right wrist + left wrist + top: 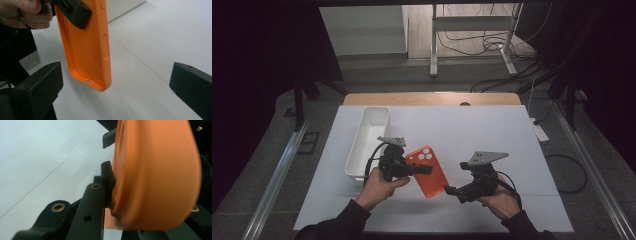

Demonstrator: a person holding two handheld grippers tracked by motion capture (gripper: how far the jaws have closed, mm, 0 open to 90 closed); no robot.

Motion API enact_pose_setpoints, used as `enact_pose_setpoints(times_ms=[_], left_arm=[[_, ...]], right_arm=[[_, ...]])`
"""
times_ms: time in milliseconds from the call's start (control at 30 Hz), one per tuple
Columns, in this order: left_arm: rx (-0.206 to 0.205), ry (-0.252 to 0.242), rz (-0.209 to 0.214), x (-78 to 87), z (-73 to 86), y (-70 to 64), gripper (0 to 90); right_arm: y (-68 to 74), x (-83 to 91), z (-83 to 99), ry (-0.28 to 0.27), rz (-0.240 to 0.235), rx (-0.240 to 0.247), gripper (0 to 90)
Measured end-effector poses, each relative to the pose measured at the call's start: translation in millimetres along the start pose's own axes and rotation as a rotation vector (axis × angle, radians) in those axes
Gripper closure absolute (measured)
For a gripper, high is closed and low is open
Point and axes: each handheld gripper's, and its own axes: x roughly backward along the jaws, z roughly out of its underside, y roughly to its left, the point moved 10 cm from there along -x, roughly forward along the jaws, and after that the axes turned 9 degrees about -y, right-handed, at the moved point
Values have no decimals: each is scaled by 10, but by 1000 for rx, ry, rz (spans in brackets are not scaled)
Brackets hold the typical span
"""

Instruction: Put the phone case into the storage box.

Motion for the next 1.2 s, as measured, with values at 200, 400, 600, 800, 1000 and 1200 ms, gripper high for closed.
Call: enact_pose_setpoints(times_ms=[200, 400, 600, 800, 1000, 1200], left_arm=[[-4, -4, 29, -31, -6, -37, 840], [-25, -7, 64, -55, -17, -97, 840], [-40, -11, 93, -79, -28, -147, 839], [-58, -11, 122, -107, -37, -209, 839], [-76, -11, 138, -119, -46, -256, 839], [-87, -18, 156, -118, -62, -295, 838]], right_arm=[[71, -26, -20, -10, -41, 2, 0], [148, -82, 5, 11, -76, 11, 0], [174, -114, 25, 52, -71, -16, 0], [219, -138, 40, 106, -87, -34, 0], [250, -137, 12, 107, -86, -17, 80], [269, -104, -26, 91, -111, -28, 374]])
